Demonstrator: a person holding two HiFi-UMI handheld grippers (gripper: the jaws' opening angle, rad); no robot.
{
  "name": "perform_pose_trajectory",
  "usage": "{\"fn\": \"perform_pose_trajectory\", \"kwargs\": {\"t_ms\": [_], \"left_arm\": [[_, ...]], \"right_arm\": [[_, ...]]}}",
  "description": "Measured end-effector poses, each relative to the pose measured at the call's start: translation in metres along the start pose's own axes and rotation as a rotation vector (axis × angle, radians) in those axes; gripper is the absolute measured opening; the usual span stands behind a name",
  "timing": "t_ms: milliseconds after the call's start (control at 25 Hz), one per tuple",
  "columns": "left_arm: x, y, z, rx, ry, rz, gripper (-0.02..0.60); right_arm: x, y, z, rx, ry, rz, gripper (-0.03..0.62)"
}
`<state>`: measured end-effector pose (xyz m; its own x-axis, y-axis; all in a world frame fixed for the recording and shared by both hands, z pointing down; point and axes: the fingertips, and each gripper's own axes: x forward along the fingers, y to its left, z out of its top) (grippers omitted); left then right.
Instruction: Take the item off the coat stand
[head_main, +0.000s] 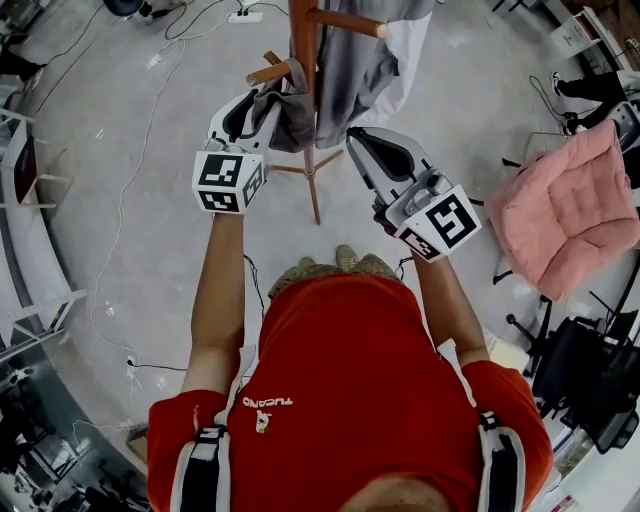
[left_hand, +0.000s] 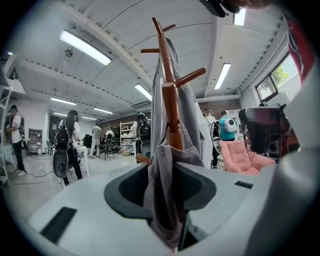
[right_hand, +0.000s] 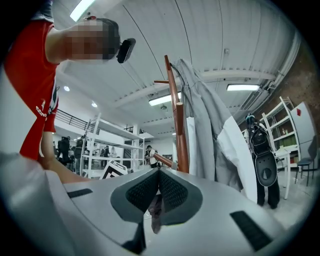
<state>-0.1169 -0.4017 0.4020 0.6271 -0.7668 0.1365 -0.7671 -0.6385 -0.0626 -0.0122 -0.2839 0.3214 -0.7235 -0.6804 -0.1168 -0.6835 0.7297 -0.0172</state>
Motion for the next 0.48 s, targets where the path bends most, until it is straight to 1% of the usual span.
{"fn": "perform_pose_trajectory", "kwargs": {"t_ms": [160,240,480], "left_arm": [[0.006,0.001,0.000,-0.026,-0.014,-0.004,0.039],[0.007,0.002,0.002,-0.047,-0.021,-0.004,0.022],[-0.001,0.004,0.012,-0.065,-0.037,0.031,0.017]], "right_arm": [[-0.003,-0.008,-0.001,0.006,0.004,0.001,0.020],[-0.004,-0.011,-0.003,0.009,0.006,0.003,0.020],[-0.007,-0.013,-0.004,0.023,0.007,0.017,0.020]]}}
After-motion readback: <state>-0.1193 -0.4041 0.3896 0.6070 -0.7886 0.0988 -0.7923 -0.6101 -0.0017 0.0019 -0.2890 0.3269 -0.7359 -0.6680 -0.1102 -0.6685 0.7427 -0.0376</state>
